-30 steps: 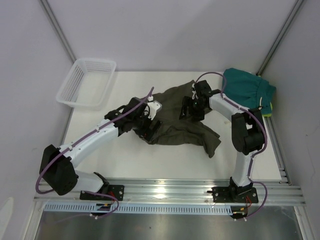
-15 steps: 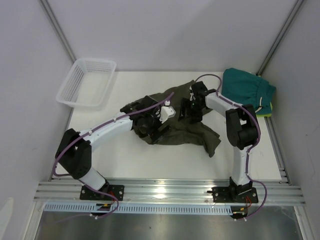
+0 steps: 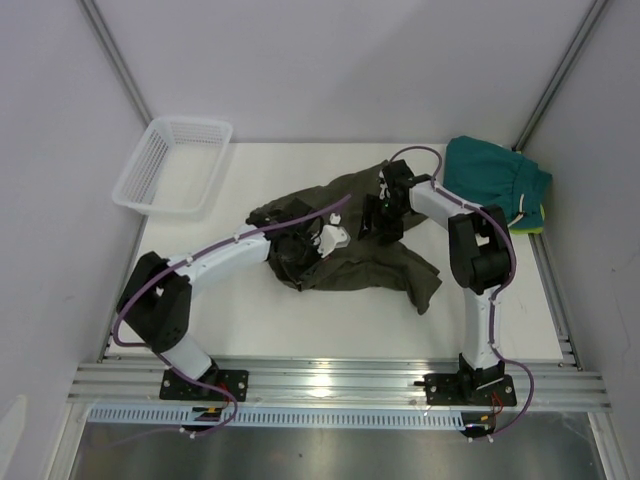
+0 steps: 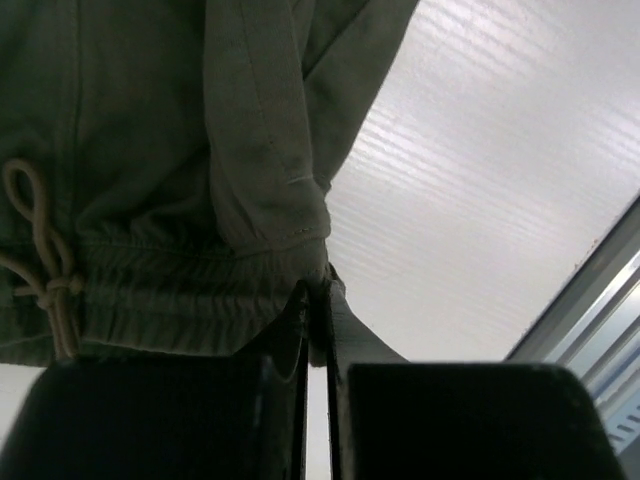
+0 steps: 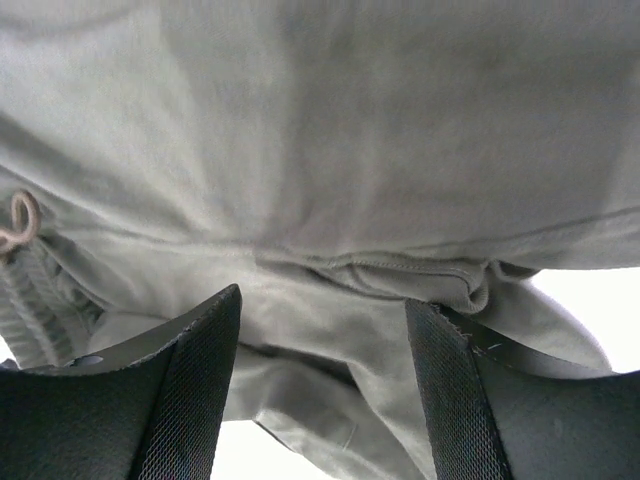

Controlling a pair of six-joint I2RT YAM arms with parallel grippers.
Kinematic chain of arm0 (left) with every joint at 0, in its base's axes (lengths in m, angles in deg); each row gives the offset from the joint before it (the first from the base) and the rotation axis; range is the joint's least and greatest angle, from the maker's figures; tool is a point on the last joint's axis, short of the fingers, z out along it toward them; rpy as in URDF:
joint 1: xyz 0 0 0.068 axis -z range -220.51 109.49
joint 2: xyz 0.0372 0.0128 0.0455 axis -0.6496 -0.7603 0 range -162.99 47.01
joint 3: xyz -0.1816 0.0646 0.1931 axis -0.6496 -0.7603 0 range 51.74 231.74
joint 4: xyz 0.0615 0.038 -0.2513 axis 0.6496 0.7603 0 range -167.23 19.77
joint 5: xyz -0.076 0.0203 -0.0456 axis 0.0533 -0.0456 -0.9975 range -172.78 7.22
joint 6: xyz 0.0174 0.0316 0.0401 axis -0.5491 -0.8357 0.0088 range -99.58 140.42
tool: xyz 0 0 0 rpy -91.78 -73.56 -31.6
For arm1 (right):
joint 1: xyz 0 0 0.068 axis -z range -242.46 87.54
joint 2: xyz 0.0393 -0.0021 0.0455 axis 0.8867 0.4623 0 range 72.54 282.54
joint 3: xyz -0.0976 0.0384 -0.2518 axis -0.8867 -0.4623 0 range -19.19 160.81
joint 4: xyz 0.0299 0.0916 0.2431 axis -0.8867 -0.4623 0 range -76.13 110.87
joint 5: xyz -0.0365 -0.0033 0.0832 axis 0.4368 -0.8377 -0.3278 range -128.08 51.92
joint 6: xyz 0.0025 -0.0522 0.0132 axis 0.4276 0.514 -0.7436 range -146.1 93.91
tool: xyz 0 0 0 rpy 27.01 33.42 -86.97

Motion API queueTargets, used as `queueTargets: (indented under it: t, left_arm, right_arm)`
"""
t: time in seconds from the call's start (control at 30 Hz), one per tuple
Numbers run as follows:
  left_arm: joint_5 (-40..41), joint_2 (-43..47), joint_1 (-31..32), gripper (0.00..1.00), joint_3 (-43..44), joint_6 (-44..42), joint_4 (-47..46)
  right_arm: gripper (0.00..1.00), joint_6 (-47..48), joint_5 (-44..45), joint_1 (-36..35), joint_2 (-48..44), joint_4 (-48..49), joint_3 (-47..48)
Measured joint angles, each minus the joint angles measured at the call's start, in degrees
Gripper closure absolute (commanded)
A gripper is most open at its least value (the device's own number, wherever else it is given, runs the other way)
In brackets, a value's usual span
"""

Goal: Fold and stack the shorts
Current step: Flatten the shorts out

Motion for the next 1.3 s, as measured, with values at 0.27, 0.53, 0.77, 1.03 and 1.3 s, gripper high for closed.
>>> queueTargets:
  t: [0.27, 0.53, 0.77, 1.03, 1.3]
  left_arm:
    - [1.7, 13.7, 3.2, 0.99, -11.0, 1.0, -0.6]
    - [5.4, 30.8, 9.7, 1.00, -18.4, 2.5, 2.1]
    - [0.5, 35.1, 13.7, 0.24, -19.3, -0.9, 3.2]
    - [-4.6, 35.0, 18.2, 0.01, -19.5, -4.1, 8.1]
    - [1.2, 37.6, 6.8, 0.01, -19.5, 4.9, -5.5]
  right_arm:
    - [0.31, 0.6, -0.4, 1.2, 2.9, -2.3, 4.3]
    - [0.31, 0.7, -0.9, 1.7, 3.7, -3.3, 5.2]
    - [0.29, 0.6, -0.9, 1.8, 4.9, -4.7, 7.2]
    - [0.28, 0.6, -0.7, 2.3, 7.0, -7.0, 11.1]
    - [0.23, 0.3, 1.3, 2.7, 2.8, -5.4, 6.5]
